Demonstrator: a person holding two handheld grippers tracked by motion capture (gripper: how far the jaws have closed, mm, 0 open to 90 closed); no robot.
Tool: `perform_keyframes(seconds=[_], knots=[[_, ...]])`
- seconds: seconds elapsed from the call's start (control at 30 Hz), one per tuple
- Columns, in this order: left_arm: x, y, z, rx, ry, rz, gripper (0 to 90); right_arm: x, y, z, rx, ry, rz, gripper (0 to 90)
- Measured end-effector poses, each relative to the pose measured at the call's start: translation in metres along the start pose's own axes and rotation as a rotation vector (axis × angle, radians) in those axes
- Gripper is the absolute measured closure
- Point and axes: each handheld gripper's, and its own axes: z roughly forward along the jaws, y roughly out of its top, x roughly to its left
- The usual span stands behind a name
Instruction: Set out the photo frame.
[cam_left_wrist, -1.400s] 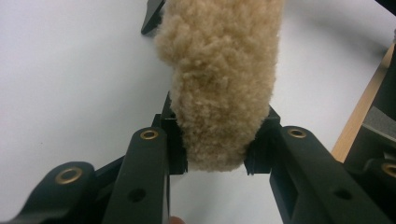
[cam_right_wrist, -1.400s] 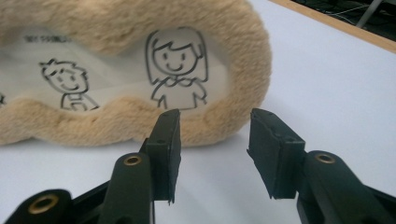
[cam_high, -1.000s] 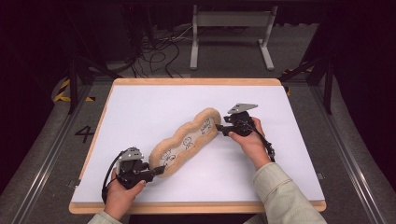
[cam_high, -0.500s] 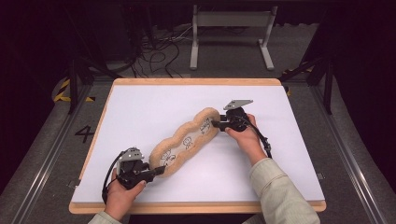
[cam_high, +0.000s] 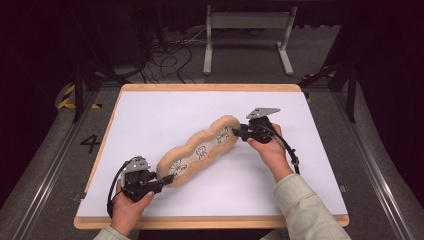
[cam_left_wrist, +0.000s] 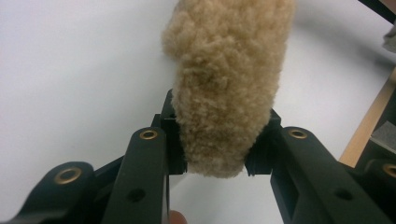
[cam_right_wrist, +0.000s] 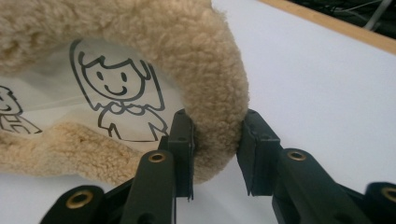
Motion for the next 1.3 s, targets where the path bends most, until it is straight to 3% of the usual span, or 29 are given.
perform_keyframes(seconds=[0.1, 0.33, 0.5, 0.7, 0.73, 0.93, 1.13, 1.3], knots=[[-0.001, 0.002, 0.0, -0.016, 0.007, 0.0, 66.7, 0.004, -0.005, -0.018, -0.043, -0.016, 0.01, 69.0], [0.001, 0.01, 0.002, -0.04, 0.026, 0.009, 66.5, 0.007, -0.018, -0.043, -0.075, -0.022, 0.04, 68.6], [0.005, 0.015, 0.003, -0.061, 0.04, 0.014, 66.2, 0.016, -0.025, -0.06, -0.083, -0.053, -0.015, 67.8], [0.01, 0.021, 0.005, -0.077, 0.011, 0.017, 65.0, 0.024, -0.036, -0.074, -0.089, -0.068, -0.022, 67.9], [0.011, 0.023, 0.006, -0.084, 0.01, 0.042, 65.0, 0.025, -0.038, -0.077, -0.088, -0.077, -0.021, 67.9], [0.014, 0.03, 0.011, -0.101, -0.022, 0.067, 64.3, 0.027, -0.048, -0.09, -0.105, -0.09, 0.004, 68.2], [0.021, 0.035, 0.016, -0.116, -0.049, 0.038, 61.7, 0.031, -0.058, -0.094, -0.091, -0.088, 0.03, 68.5], [0.026, 0.039, 0.021, -0.11, -0.058, 0.057, 59.8, 0.034, -0.064, -0.098, -0.085, -0.089, 0.042, 68.7]])
